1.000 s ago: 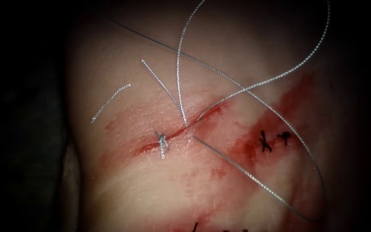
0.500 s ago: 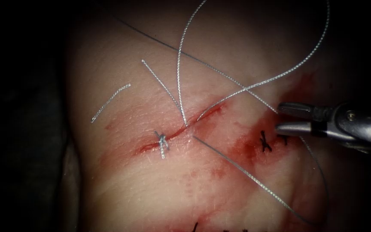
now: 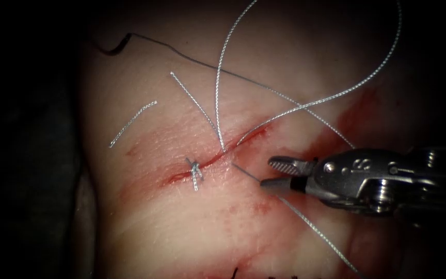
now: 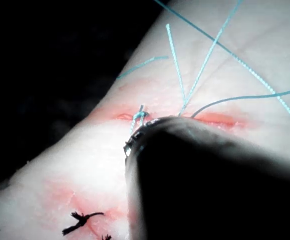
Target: Wound Closure
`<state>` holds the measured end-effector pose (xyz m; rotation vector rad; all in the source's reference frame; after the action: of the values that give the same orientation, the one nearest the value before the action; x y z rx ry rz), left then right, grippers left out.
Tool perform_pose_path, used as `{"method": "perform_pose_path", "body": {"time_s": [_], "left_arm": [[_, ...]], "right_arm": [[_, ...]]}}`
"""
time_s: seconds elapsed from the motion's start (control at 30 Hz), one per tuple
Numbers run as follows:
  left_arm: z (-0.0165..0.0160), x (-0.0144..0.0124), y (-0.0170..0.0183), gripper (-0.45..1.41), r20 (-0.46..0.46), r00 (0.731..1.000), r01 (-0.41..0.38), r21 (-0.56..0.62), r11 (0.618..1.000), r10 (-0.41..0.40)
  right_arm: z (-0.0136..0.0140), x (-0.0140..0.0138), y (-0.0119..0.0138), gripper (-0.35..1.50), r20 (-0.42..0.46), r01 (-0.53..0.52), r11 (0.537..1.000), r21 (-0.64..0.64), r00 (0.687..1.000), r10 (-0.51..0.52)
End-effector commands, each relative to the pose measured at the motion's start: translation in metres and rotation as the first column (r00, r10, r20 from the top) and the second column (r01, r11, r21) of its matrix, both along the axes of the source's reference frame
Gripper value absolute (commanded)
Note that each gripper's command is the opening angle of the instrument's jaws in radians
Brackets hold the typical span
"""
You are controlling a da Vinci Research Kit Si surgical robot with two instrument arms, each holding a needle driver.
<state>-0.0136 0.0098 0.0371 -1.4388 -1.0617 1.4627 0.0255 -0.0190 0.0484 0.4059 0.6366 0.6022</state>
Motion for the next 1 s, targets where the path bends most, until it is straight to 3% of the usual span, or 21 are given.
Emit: {"method": "perform_pose_path", "body": {"time_s": [0.03, 0.13, 0.23, 0.3, 0.4, 0.47, 0.53, 0.7, 0.87, 0.9, 0.93, 0.97, 1.0], "left_arm": [[0.0007, -0.0009, -0.0002, -0.45, -0.013, 1.000, -0.007, -0.003, 1.000, 0.007], [0.0015, -0.0026, -0.0013, -0.45, -0.009, 0.999, -0.047, -0.002, 0.999, 0.047], [0.0023, -0.0037, -0.0021, -0.45, 0.003, 0.997, -0.071, 0.008, 0.997, 0.071], [0.0028, -0.0043, -0.0024, -0.45, 0.006, 0.996, -0.094, 0.018, 0.995, 0.093], [0.0030, -0.0044, -0.0025, -0.45, -0.001, 0.995, -0.095, 0.020, 0.995, 0.095], [0.0030, -0.0043, -0.0025, -0.45, -0.004, 0.995, -0.096, 0.020, 0.995, 0.096], [0.0030, -0.0043, -0.0025, -0.45, -0.004, 0.995, -0.096, 0.020, 0.995, 0.097], [0.0029, -0.0043, -0.0025, -0.45, -0.003, 0.995, -0.098, 0.020, 0.995, 0.098], [0.0028, -0.0042, -0.0024, -0.45, -0.002, 0.995, -0.099, 0.022, 0.995, 0.099], [0.0027, -0.0043, -0.0024, -0.45, -0.001, 0.995, -0.099, 0.022, 0.995, 0.099], [0.0027, -0.0043, -0.0024, -0.45, -0.001, 0.995, -0.099, 0.022, 0.995, 0.099], [0.0027, -0.0043, -0.0024, -0.45, -0.001, 0.995, -0.100, 0.022, 0.995, 0.100], [0.0027, -0.0043, -0.0024, -0.45, -0.001, 0.995, -0.100, 0.022, 0.995, 0.100]], "right_arm": [[0.0008, 0.0008, 0.0001, 0.68, 0.029, 0.019, 1.000, 0.006, 0.999, -0.019], [0.0015, 0.0008, -0.0001, 0.99, 0.063, 0.036, 0.999, 0.013, 0.997, -0.037], [0.0015, 0.0009, -0.0001, 1.01, 0.063, 0.036, 0.999, 0.012, 0.997, -0.037], [0.0015, 0.0011, -0.0001, 0.88, 0.063, 0.035, 0.999, 0.013, 0.997, -0.035], [0.0014, 0.0016, 0.0000, 0.91, 0.069, 0.017, 1.000, 0.025, 0.997, -0.019], [0.0013, 0.0019, -0.0001, 0.69, 0.071, 0.012, 1.000, 0.028, 0.997, -0.014], [0.0013, 0.0023, -0.0002, 0.24, 0.075, -0.001, 0.999, 0.038, 0.997, -0.001], [0.0020, 0.0026, -0.0008, -0.01, 0.096, -0.040, 0.997, 0.068, 0.995, 0.034], [0.0030, 0.0024, -0.0016, 0.09, 0.132, -0.030, 0.997, 0.078, 0.991, 0.020], [0.0034, 0.0023, -0.0019, 0.39, 0.144, -0.022, 0.997, 0.077, 0.990, 0.011], [0.0034, 0.0023, -0.0019, 0.39, 0.144, -0.022, 0.997, 0.077, 0.990, 0.011], [0.0036, 0.0022, -0.0020, 0.56, 0.148, -0.024, 0.997, 0.079, 0.989, 0.012], [0.0036, 0.0022, -0.0021, 0.57, 0.149, -0.028, 0.996, 0.081, 0.989, 0.016]]}}
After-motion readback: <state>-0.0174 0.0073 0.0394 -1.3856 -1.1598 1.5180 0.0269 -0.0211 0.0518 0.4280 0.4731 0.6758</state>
